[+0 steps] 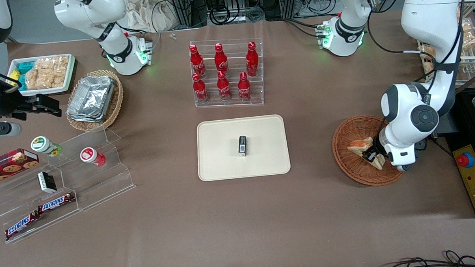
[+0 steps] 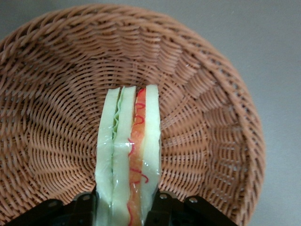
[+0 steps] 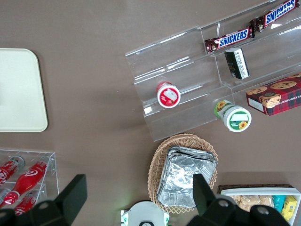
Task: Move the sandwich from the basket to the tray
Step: 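Lift the sandwich and carry it with the left gripper over the tray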
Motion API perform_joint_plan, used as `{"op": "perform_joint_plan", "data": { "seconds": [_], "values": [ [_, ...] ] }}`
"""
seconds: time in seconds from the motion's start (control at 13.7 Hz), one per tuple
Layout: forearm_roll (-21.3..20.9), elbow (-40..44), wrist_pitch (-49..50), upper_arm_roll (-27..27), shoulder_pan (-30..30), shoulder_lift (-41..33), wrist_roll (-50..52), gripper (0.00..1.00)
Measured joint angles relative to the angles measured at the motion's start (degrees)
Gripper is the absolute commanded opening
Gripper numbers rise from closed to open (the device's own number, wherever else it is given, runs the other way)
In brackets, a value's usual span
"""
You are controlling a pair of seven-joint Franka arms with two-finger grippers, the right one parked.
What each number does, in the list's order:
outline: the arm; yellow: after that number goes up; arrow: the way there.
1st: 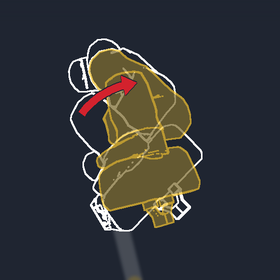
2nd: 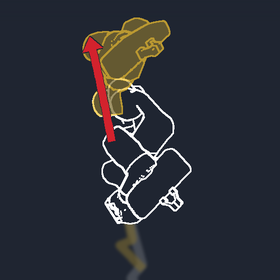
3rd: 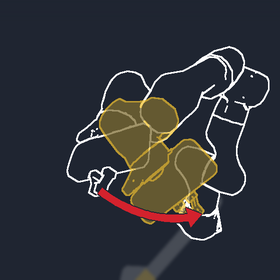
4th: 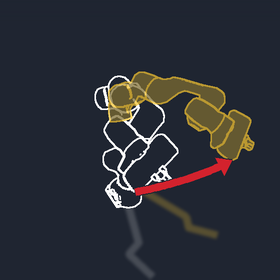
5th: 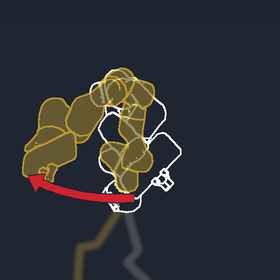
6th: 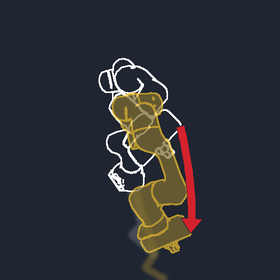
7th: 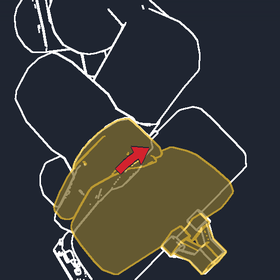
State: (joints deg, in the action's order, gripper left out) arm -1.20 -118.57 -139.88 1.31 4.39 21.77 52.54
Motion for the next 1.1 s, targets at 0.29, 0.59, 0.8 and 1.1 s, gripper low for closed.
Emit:
{"op": "perform_joint_plan", "data": {
  "seconds": [0.29,0.59,0.8,1.1],
  "values": [
    [-0.1,7.1,9.6,-0.3,0.4,-1.7,0.3,0.00],
    [-0.2,26.0,32.2,-0.6,2.6,-3.2,-1.6,0.00],
    [-0.1,38.3,44.9,-1.6,4.4,-3.7,-11.3,0.00],
    [0.0,42.1,45.7,-7.2,11.6,-1.9,-21.7,0.00]
  ]
}}
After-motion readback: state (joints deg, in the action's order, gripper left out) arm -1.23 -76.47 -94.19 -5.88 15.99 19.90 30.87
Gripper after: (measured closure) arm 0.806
